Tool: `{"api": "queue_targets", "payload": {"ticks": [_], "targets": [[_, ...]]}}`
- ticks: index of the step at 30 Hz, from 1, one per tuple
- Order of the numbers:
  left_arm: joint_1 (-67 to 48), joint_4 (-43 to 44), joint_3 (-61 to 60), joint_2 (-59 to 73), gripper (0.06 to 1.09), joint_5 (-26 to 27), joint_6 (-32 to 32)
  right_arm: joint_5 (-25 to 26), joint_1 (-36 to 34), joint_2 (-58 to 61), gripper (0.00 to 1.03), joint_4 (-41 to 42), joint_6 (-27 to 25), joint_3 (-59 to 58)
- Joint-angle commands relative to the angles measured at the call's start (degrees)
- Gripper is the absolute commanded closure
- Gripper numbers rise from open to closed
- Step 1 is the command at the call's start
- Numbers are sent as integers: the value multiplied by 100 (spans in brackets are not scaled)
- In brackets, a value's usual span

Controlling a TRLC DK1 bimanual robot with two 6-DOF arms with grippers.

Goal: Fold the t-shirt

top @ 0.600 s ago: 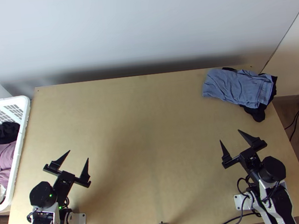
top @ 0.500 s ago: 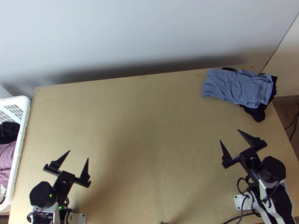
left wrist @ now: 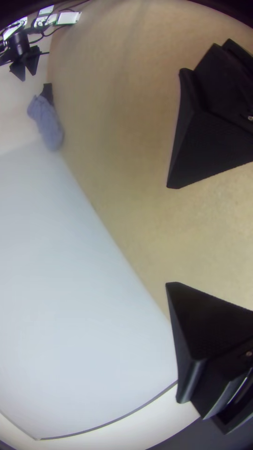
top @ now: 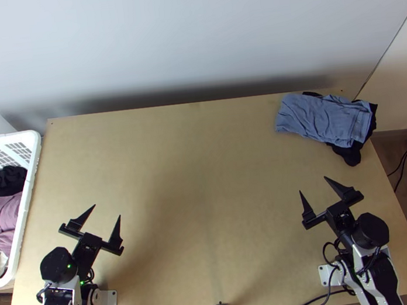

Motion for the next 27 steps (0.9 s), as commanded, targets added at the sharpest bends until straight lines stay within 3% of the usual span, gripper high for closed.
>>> {"api": "queue_targets", "payload": {"ticks": [1, 24, 27], "targets": [[2, 1, 1, 1, 11, 1, -1, -8, 3, 10, 5, 2, 6, 2], [2, 1, 1, 1, 11, 1, -1, -8, 11, 10, 5, -6, 15, 2], [2, 1, 1, 1, 11, 1, 8, 1, 328, 10, 5, 29, 226, 2]]}}
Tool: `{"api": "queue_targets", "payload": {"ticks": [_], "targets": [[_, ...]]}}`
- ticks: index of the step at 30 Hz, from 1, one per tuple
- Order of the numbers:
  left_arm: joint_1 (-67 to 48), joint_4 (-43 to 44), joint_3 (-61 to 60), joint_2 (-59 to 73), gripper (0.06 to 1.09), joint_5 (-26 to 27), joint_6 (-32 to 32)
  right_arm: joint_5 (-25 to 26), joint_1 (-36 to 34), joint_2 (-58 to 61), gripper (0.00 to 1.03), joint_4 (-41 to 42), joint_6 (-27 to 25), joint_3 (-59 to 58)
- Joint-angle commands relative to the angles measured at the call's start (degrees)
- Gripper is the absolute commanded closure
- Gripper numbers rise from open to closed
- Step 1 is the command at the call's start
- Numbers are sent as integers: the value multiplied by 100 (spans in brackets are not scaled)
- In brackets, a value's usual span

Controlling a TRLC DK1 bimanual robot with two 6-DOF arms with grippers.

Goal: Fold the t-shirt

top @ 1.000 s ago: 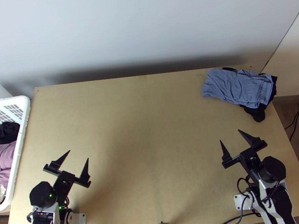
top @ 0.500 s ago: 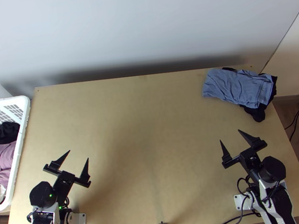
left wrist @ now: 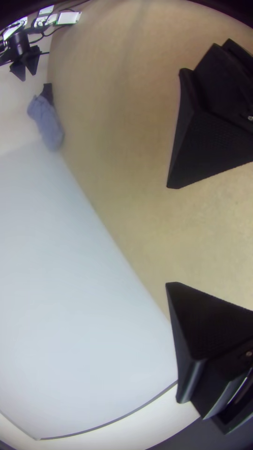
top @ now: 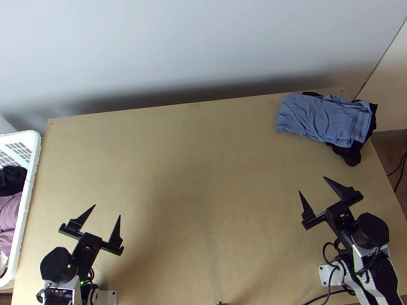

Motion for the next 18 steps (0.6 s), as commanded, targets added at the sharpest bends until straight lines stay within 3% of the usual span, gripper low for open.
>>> {"api": "queue_targets", "payload": {"ticks": [1, 5, 12, 15, 18], "targets": [[2, 1, 1, 1, 11, 1, 8, 109, 198, 8, 5, 29, 202, 2], [2, 1, -7, 1, 11, 1, 8, 126, -909, 8, 5, 38, 193, 2], [2, 1, 1, 1, 11, 1, -1, 144, -1182, 8, 5, 38, 210, 2], [2, 1, 1, 1, 11, 1, -1, 179, -1164, -1, 5, 125, 685, 2], [2, 1, 1, 1, 11, 1, -1, 539, -1058, -19, 5, 416, 817, 63]]}}
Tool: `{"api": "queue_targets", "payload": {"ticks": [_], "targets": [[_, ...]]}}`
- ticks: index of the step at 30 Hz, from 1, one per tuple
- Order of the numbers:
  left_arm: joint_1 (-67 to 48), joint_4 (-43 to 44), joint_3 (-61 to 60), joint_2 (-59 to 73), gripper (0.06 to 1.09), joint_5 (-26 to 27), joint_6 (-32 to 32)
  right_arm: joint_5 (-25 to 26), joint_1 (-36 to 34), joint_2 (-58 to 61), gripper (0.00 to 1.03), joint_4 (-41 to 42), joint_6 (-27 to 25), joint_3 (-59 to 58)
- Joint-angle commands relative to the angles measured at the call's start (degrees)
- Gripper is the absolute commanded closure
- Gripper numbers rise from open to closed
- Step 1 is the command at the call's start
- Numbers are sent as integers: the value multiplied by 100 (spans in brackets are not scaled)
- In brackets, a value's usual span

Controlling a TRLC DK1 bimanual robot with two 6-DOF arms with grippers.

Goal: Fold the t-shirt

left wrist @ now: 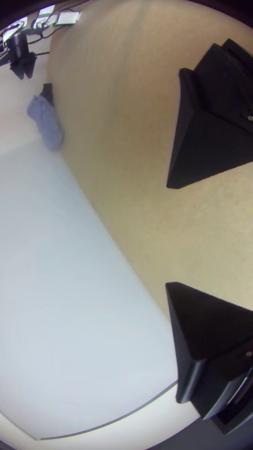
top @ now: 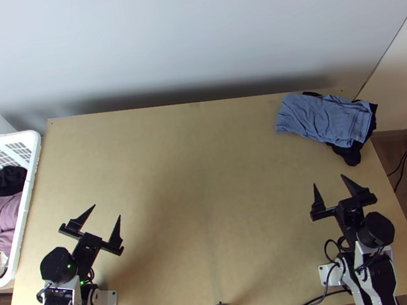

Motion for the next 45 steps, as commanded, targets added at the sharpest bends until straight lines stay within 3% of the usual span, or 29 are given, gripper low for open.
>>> {"api": "queue_targets", "payload": {"ticks": [1, 3, 8, 12, 15, 19, 28, 35, 43, 45], "targets": [[2, 1, 1, 1, 11, 1, 6, 576, 59, -19, 5, 581, 305, 61], [2, 1, 1, 1, 11, 1, 6, 1077, 279, -19, 5, 897, 226, 79], [2, 1, 1, 1, 11, 1, 6, 1120, 393, 60, 5, 563, -82, 211], [2, 1, 1, 1, 11, 1, 6, 1208, 736, 1203, 5, 669, -46, 887], [2, 1, 1, 1, 11, 1, 6, 1569, 815, 2565, 5, 502, 332, 1968], [2, 1, 1, 1, 11, 1, 6, 1885, 850, 3629, 5, -702, 1052, 3568], [-288, -34, 1, 1, 11, 203, 6, 2579, 1817, 4174, 5, -3313, 2678, 5071], [204, -43, 1, -8, 11, 229, -3, 2615, 1843, 4481, 5, -4675, 3680, 5800], [696, -8, 1, 10, 11, 177, -38, 2325, 1773, 4464, 5, -5361, 3645, 6143], [740, 265, 19, 1, 11, -351, -240, 2325, 1773, 4499, 5, -5396, 3619, 6064]]}}
